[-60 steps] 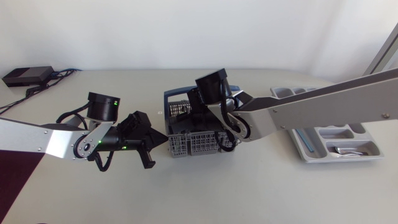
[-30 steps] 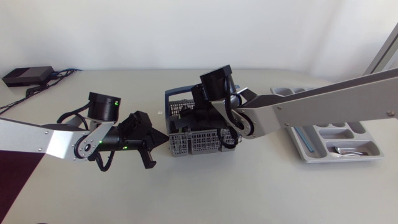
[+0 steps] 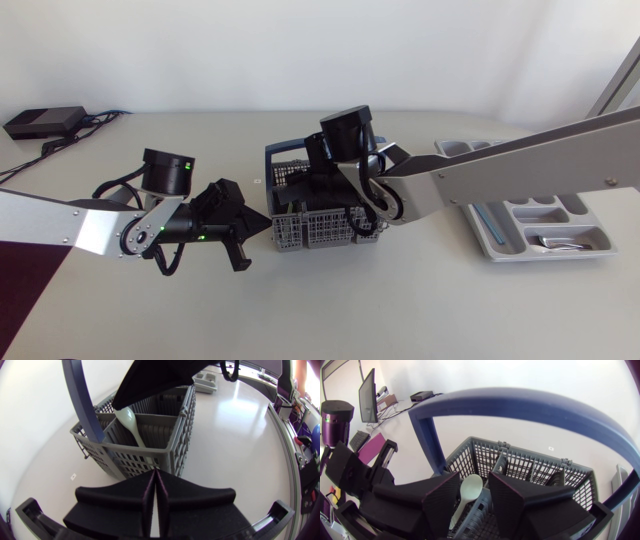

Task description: Sort the cutlery from the basket into the organizer compartments.

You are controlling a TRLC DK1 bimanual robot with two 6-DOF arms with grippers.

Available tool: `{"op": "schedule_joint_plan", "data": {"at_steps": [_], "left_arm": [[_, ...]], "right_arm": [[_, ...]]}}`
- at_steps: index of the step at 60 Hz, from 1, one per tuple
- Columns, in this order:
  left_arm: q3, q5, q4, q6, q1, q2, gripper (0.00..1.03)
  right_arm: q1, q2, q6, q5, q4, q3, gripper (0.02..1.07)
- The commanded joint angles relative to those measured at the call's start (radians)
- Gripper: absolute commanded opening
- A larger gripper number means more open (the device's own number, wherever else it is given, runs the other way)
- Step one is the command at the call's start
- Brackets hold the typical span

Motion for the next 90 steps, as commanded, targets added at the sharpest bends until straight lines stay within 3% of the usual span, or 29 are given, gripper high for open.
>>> {"op": "schedule_joint_plan", "data": {"at_steps": [1,25,28,32,58,90], "left_arm": [[-0.017,0.009,0.021,-0.02,-0.007,0.025,0.03],[-0.025,0.009,0.038,-0.02,-0.01,0.034,0.03],[-0.025,0.009,0.038,-0.02,-0.01,0.036,0.03],[-0.025,0.009,0.04,-0.02,-0.01,0.036,0.03],[-0.016,0.009,0.044,-0.021,-0.012,0.045,0.03],[-0.008,0.009,0.047,-0.029,-0.019,0.048,0.03]], "right_arm": [[0.01,0.052,-0.012,0.006,0.012,0.008,0.47],[0.022,0.049,-0.028,-0.008,0.033,-0.023,0.46],[0.027,0.042,-0.032,-0.023,0.036,-0.03,0.38],[0.027,0.038,-0.034,-0.034,0.033,-0.033,0.35],[0.038,-0.019,-0.048,-0.068,0.016,-0.084,0.32],[0.07,-0.037,-0.078,-0.037,0.032,-0.095,0.3]]}}
